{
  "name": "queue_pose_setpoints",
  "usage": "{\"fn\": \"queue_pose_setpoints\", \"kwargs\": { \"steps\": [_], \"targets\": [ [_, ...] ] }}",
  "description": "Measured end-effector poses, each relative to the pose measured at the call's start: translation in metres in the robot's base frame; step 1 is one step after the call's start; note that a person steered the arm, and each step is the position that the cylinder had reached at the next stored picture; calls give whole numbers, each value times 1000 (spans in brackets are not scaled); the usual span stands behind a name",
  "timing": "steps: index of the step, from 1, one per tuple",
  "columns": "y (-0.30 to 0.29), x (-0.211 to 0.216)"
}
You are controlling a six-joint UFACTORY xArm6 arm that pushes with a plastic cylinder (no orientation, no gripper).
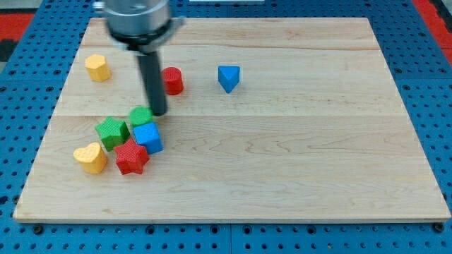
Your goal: Push the red circle into the green circle
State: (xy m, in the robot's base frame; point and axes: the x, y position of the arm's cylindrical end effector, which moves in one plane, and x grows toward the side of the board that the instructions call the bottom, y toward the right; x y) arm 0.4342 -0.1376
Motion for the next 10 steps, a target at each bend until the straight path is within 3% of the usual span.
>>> {"fn": "queue_pose_setpoints", "kwargs": {
  "steps": [1,2,3,4,5,7,8,9,10],
  "targets": [
    [45,-3],
    [84,-41],
    [59,-99],
    [-11,-70],
    [-38,-23],
    [-57,-76],
    [-32,-89],
    [-43,-135],
    [-134,-147]
  ]
}}
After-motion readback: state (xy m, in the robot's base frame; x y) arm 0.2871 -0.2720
